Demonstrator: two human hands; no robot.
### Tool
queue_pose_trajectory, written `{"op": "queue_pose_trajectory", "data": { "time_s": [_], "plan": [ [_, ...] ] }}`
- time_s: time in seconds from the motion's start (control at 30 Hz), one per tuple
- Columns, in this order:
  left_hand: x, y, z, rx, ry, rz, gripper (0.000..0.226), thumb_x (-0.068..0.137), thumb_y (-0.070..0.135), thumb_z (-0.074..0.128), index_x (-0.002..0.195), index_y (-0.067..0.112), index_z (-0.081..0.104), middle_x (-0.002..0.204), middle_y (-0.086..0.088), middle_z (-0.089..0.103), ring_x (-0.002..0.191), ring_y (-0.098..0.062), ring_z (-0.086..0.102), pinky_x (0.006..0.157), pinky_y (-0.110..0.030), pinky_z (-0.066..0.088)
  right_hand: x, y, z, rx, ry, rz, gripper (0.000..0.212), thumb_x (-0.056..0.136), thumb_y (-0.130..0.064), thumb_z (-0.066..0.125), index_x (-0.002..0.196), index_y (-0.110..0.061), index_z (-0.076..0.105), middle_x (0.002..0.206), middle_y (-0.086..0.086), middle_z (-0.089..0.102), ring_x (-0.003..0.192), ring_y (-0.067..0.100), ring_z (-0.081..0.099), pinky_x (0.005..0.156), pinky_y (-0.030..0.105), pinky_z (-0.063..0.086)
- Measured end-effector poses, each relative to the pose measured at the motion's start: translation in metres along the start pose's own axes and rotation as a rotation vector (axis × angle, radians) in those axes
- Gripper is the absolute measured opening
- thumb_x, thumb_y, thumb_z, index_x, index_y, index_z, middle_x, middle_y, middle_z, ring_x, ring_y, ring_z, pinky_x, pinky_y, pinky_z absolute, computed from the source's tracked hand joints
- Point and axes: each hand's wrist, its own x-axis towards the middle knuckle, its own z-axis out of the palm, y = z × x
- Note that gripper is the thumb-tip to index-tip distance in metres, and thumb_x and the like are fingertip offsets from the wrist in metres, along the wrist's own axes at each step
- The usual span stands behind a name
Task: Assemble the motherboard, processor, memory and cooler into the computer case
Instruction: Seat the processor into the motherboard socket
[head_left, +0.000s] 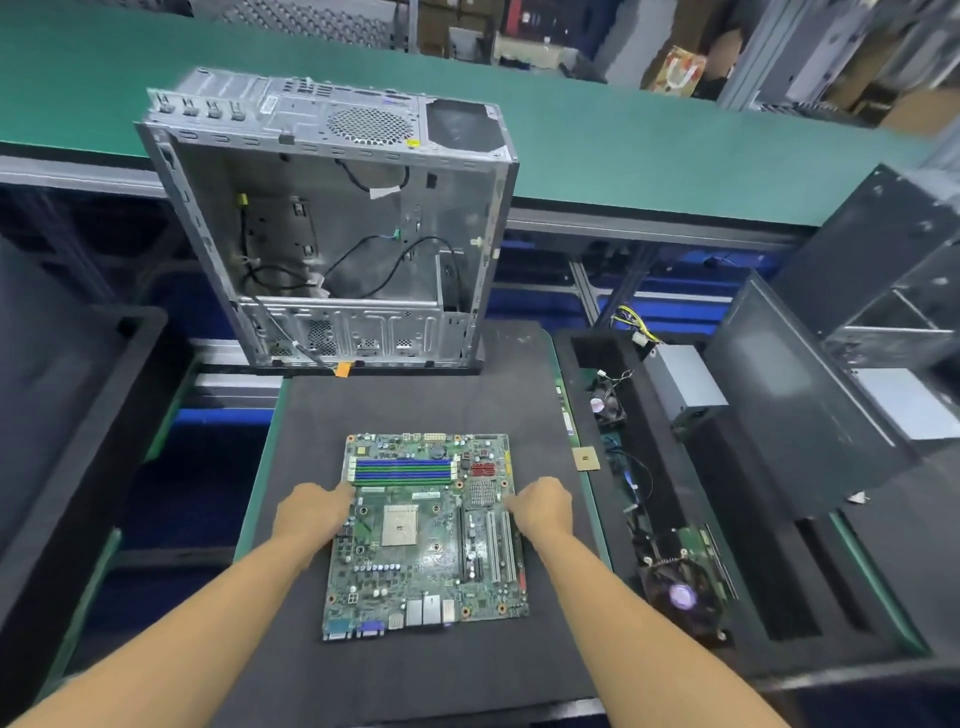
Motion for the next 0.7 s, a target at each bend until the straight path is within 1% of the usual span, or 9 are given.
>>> {"op": "queue_pose_trajectory", "data": {
  "time_s": [0.1, 0.2, 0.27, 0.33, 0.43, 0.5, 0.57, 0.63, 0.7],
  "plan": [
    [-0.003, 0.002, 0.003, 0.113, 0.049, 0.051, 0.043, 0.092, 0.041, 0.047, 0.074, 0.004, 0.058, 0.083, -0.012, 0.065, 0.072, -0.026, 0.059, 0.061, -0.03, 0.043, 0.001, 0.003, 0.001, -0.078, 0.017, 0.001, 0.026, 0.095, -0.015, 0.065, 0.072, -0.006, 0.057, 0.081, 0.01, 0.062, 0.07, 0.025, 0.057, 0.061, 0.028, 0.046],
    [-0.002, 0.003, 0.002, 0.137, 0.053, 0.062, 0.041, 0.09, 0.039, 0.051, 0.066, 0.006, 0.055, 0.082, -0.013, 0.065, 0.076, -0.029, 0.061, 0.064, -0.03, 0.044, 0.002, 0.006, -0.001, -0.071, 0.021, 0.016, 0.016, 0.095, -0.003, 0.052, 0.082, -0.002, 0.06, 0.089, 0.014, 0.061, 0.076, 0.026, 0.054, 0.063, 0.029, 0.043],
    [-0.001, 0.001, -0.001, 0.167, 0.047, 0.099, 0.038, 0.092, 0.037, 0.054, 0.074, 0.006, 0.065, 0.088, -0.012, 0.068, 0.081, -0.028, 0.061, 0.07, -0.03, 0.047, 0.002, 0.008, -0.004, -0.065, 0.001, 0.015, 0.019, 0.095, -0.002, 0.048, 0.091, 0.002, 0.067, 0.095, 0.015, 0.062, 0.077, 0.027, 0.053, 0.064, 0.031, 0.044],
    [0.001, -0.002, -0.002, 0.179, 0.047, 0.181, 0.029, 0.093, 0.032, 0.055, 0.094, 0.008, 0.071, 0.095, -0.008, 0.07, 0.086, -0.025, 0.059, 0.075, -0.028, 0.046, -0.001, 0.009, -0.006, -0.078, -0.025, -0.024, 0.021, 0.095, -0.002, 0.049, 0.095, 0.003, 0.069, 0.096, 0.017, 0.064, 0.076, 0.03, 0.056, 0.064, 0.033, 0.048],
    [-0.001, -0.005, -0.004, 0.135, 0.059, 0.271, 0.024, 0.091, 0.025, 0.058, 0.109, 0.015, 0.07, 0.105, -0.003, 0.069, 0.093, -0.021, 0.061, 0.078, -0.027, 0.045, -0.008, 0.017, -0.005, -0.1, -0.075, -0.146, 0.028, 0.097, -0.01, 0.056, 0.122, -0.002, 0.066, 0.12, 0.014, 0.066, 0.108, 0.031, 0.063, 0.089, 0.034, 0.051],
    [-0.003, -0.004, -0.004, 0.126, 0.141, 0.368, 0.021, 0.089, 0.023, 0.06, 0.108, 0.017, 0.069, 0.108, -0.004, 0.066, 0.092, -0.02, 0.062, 0.082, -0.032, 0.049, -0.013, 0.024, -0.006, -0.082, -0.139, -0.207, 0.038, 0.098, -0.017, 0.058, 0.135, -0.009, 0.058, 0.126, 0.008, 0.063, 0.115, 0.024, 0.059, 0.095, 0.029, 0.047],
    [-0.009, 0.003, -0.003, 0.105, 0.182, 0.49, 0.017, 0.09, 0.021, 0.061, 0.105, 0.021, 0.068, 0.109, -0.003, 0.062, 0.088, -0.016, 0.062, 0.081, -0.034, 0.049, -0.016, 0.03, -0.009, -0.056, -0.176, -0.223, 0.04, 0.098, -0.023, 0.059, 0.137, -0.013, 0.057, 0.126, 0.005, 0.062, 0.116, 0.022, 0.058, 0.093, 0.026, 0.043],
    [-0.019, 0.016, 0.002, 0.042, 0.124, 0.594, 0.01, 0.091, 0.02, 0.061, 0.098, 0.026, 0.066, 0.1, 0.003, 0.063, 0.079, -0.007, 0.061, 0.069, -0.027, 0.047, -0.017, 0.037, -0.017, -0.048, -0.174, -0.247, 0.04, 0.098, -0.026, 0.059, 0.137, -0.016, 0.057, 0.13, 0.005, 0.059, 0.118, 0.023, 0.057, 0.095, 0.028, 0.044],
    [-0.031, 0.031, 0.01, -0.014, 0.008, 0.645, 0.011, 0.092, 0.019, 0.061, 0.092, 0.03, 0.065, 0.09, 0.006, 0.065, 0.076, -0.009, 0.062, 0.063, -0.025, 0.049, -0.017, 0.045, -0.031, -0.031, -0.141, -0.26, 0.036, 0.097, -0.022, 0.057, 0.133, -0.017, 0.059, 0.131, 0.005, 0.058, 0.118, 0.023, 0.057, 0.097, 0.03, 0.046]
  ]
}}
